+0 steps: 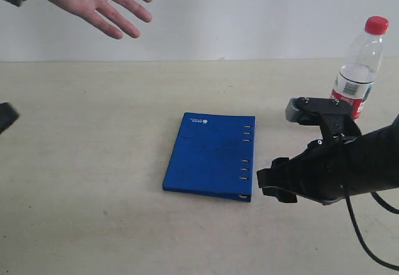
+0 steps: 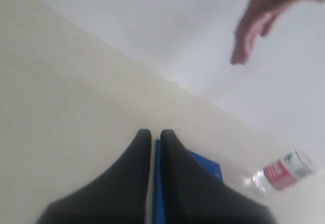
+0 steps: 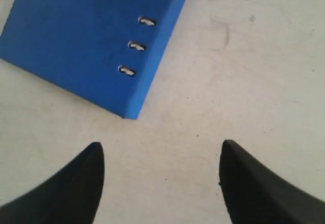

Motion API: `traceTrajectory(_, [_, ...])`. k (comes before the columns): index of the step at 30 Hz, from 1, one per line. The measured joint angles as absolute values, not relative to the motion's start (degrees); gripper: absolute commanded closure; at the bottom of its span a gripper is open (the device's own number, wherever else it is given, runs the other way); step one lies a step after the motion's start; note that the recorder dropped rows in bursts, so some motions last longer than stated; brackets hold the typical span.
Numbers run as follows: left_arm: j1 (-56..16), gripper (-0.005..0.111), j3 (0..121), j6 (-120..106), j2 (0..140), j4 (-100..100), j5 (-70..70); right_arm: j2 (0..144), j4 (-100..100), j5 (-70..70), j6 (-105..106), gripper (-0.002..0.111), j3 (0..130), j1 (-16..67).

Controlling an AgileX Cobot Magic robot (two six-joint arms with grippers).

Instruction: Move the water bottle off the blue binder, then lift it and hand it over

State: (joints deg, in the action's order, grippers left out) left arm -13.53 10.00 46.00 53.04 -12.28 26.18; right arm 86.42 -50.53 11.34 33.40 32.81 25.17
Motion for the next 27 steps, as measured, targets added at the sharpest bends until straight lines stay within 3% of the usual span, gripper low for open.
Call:
traceTrajectory(7, [-15.6, 0.097, 21.4, 53.4, 80.1, -39.4, 38.7, 85.9, -51.6, 5.5, 27.8, 0.049, 33.8, 25.2])
traceTrajectory(9, [-15.7, 0.09, 24.1, 55.0, 85.3, -42.2, 39.5, 85.9, -52.1, 8.6, 26.9, 0.049, 35.6, 25.2])
traceTrajectory(13, [-15.7, 0.064, 28.4, 56.2, 93.0, -43.8, 39.8, 85.9, -52.3, 17.2, 32.9, 0.049, 40.6, 25.2])
traceTrajectory(17, [-15.7, 0.048, 32.1, 56.9, 98.2, -44.0, 40.5, 86.8, -52.7, 19.0, 37.7, 0.049, 43.0, 24.1])
traceTrajectory(21, [-15.7, 0.045, 35.1, 61.9, 102.9, -46.0, 40.8, 92.2, -57.2, 20.7, 39.9, 0.049, 43.6, 18.1])
traceTrajectory(27, [-15.7, 0.045, 38.7, 68.0, 107.1, -52.0, 42.2, 95.8, -66.4, 35.3, 55.9, 0.049, 46.7, 12.4])
